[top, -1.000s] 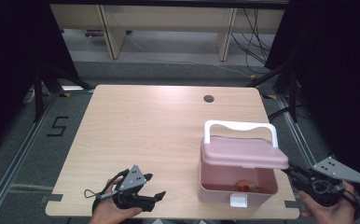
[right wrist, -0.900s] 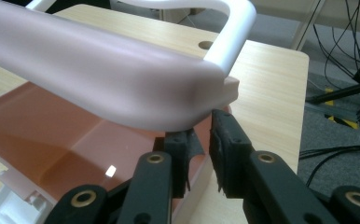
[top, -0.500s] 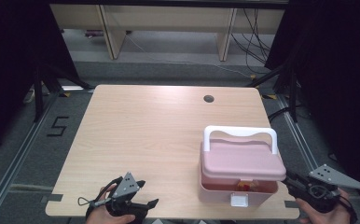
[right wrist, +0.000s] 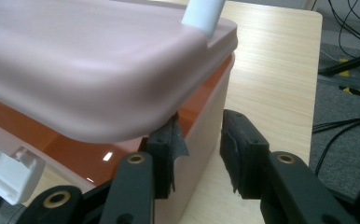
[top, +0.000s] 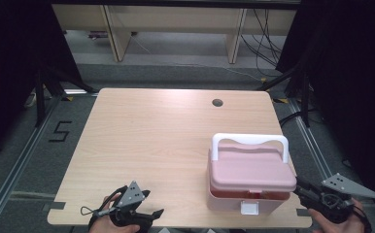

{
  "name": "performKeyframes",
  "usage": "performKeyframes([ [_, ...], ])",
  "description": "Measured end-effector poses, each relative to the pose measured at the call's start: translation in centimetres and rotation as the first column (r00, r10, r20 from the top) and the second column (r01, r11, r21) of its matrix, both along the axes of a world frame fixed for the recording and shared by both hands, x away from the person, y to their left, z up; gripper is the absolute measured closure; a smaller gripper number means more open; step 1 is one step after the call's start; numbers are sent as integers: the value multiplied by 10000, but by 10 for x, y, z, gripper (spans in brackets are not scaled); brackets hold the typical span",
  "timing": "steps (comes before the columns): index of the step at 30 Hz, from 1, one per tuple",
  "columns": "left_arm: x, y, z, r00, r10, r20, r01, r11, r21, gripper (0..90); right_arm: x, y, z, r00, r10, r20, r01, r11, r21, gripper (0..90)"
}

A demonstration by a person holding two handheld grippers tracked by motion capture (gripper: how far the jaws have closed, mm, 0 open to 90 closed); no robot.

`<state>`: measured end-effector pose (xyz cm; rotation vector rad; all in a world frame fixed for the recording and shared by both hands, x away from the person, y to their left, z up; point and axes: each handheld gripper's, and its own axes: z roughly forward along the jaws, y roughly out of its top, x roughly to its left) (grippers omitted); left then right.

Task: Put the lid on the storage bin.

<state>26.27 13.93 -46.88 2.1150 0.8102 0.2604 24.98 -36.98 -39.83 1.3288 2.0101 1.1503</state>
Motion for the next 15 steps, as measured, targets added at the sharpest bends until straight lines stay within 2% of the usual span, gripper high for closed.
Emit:
performKeyframes([
  [2,0,-1,-1,9999,99,-58,-100,9998,-179,249,-1,-2,-2,9996,-189,-202,191,9998,113,657],
  [5,-1,-1,-2,10000,58,-69,-59,9999,-105,249,0,-5,-4,9998,-159,-89,158,9998,-95,657],
  [6,0,-1,-2,10000,67,-61,-67,9999,-109,249,0,-6,-6,9990,-363,-274,364,9993,18,639],
  [9,-1,-1,-2,10000,76,-59,-76,9999,-113,251,1,-9,-6,9993,-328,-151,328,9995,-14,632],
  [10,0,0,-1,10000,-28,-22,28,10000,83,251,-1,-7,-6,9977,-562,-368,570,9982,193,609],
  [11,0,1,-1,10000,-39,-11,39,9999,144,251,0,-11,-6,9988,-477,-83,476,9988,-128,601],
  [14,-1,1,-1,10000,5,26,-5,10000,61,251,0,-12,-8,9971,-755,-79,753,9970,-176,571],
  [15,-1,2,0,10000,9,60,-10,9999,149,251,1,-14,-9,9963,-862,-3,862,9959,-270,548],
])
